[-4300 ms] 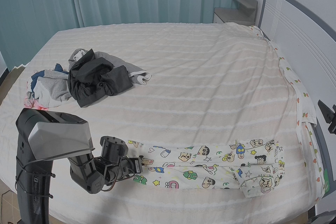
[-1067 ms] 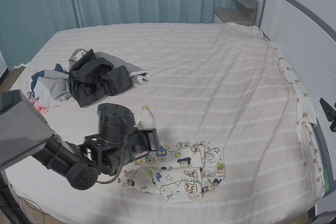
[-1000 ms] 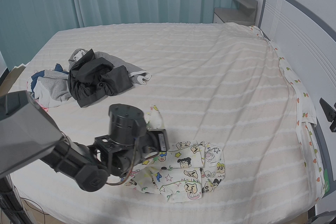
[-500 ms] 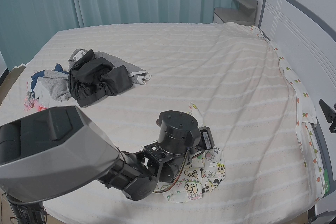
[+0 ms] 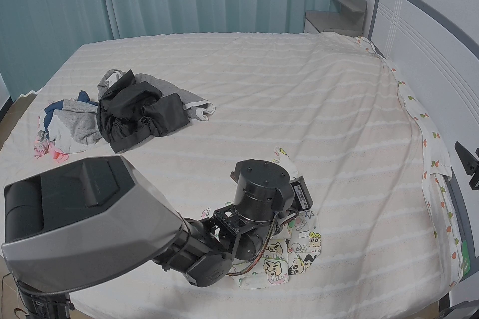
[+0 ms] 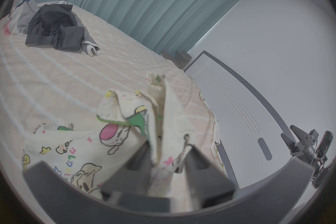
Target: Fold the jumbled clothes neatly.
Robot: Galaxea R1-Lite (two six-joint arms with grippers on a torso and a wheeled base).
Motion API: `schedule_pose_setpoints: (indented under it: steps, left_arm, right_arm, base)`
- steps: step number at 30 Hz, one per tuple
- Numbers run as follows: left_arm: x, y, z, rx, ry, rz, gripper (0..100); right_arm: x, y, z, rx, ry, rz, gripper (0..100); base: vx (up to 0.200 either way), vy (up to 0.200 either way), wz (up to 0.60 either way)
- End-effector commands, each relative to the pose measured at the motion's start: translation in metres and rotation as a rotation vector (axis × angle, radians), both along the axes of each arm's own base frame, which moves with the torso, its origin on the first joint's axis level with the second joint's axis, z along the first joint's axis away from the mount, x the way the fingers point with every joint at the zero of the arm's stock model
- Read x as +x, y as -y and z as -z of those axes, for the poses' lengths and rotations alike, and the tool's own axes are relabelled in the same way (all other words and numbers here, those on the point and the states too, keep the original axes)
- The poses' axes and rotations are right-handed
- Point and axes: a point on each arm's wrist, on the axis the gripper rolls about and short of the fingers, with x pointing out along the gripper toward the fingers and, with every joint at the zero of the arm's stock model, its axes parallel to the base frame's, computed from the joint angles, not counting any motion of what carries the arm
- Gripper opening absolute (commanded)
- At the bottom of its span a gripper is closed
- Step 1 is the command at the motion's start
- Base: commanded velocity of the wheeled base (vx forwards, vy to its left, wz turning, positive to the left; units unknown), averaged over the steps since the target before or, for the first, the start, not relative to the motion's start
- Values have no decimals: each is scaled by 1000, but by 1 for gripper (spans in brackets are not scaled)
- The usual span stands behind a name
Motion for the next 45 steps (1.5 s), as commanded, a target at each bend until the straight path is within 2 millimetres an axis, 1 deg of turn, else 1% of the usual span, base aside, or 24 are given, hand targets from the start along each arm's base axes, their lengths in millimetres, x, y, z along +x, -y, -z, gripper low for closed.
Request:
schedule_pose_setpoints:
  steps: [1,11,15,17,19,20,21,22,23,25,27,28,29,30,32,33,36,38,39,41,42,43,44,45]
  left_arm:
    - [0,0,1,-7,-7,-2,100]
    - [-1,2,-3,-37,24,-2,100]
    - [-2,-5,-5,10,55,-40,100]
    - [-6,-17,-15,34,75,-59,100]
    - [-12,-36,-23,53,76,-72,100]
    - [-19,-53,-29,71,65,-80,100]
    - [-19,-55,-30,71,65,-83,100]
    - [-27,-74,-30,97,36,-86,100]
    - [-30,-89,-27,124,4,-99,100]
    - [-36,-113,-21,148,-42,-136,100]
    - [-46,-128,-15,148,-89,-156,100]
    - [-54,-135,-11,143,-117,-160,100]
    - [-55,-136,-11,143,-122,-160,100]
    - [-64,-145,-5,140,-147,-163,100]
    - [-68,-149,-4,114,-145,-167,100]
    - [-70,-151,-3,75,-140,-178,100]
    - [-73,-154,-1,27,-134,-194,100]
    - [-74,-158,1,18,-135,-202,100]
    - [-74,-158,1,18,-135,-202,100]
    - [-74,-161,4,-7,-160,-219,100]
    - [-73,-162,5,-20,-169,-226,100]
    - [-73,-162,5,-21,-170,-225,100]
    - [-72,-162,6,-38,-179,-235,100]
    - [-71,-163,6,-38,-181,-237,100]
  right_arm:
    - [0,0,0,1,-1,0,100]
    - [0,0,1,2,-7,0,100]
    - [1,0,5,7,-23,-8,100]
    - [1,-1,5,11,-26,-25,100]
    - [0,-2,6,15,-28,-50,100]
    - [-1,-4,9,17,-34,-82,100]
    - [-2,-4,9,19,-35,-85,100]
    - [-1,-9,14,26,-56,-145,100]
    - [2,-14,16,32,-74,-186,100]
    - [10,-22,22,47,-132,-256,100]
    - [16,-29,25,66,-181,-313,100]
    - [21,-36,28,89,-222,-365,100]
    - [22,-37,29,93,-228,-372,100]
    - [29,-51,38,152,-321,-450,100]
    - [37,-60,46,214,-403,-484,100]
    - [48,-68,56,268,-483,-499,100]
    - [67,-78,77,328,-610,-502,100]
    - [79,-83,88,336,-663,-501,100]
    - [79,-83,88,336,-663,-501,100]
    - [94,-91,105,332,-734,-506,100]
    - [99,-94,110,329,-756,-508,100]
    - [100,-94,111,329,-758,-507,100]
    - [111,-99,121,325,-785,-509,100]
    - [116,-102,127,321,-798,-512,100]
  base:
    - [0,0,0]
    - [0,0,0]
    - [0,0,0]
    - [0,0,0]
    - [0,0,0]
    - [0,0,0]
    - [0,0,0]
    - [0,0,0]
    - [0,0,0]
    - [0,0,0]
    - [0,0,0]
    - [0,0,0]
    - [0,0,0]
    - [0,0,0]
    - [0,0,0]
    - [0,0,0]
    - [0,0,0]
    - [0,0,0]
    - [0,0,0]
    - [-100,0,0]
    - [-200,0,0]
    - [-200,0,0]
    - [-200,0,0]
    - [-200,0,0]
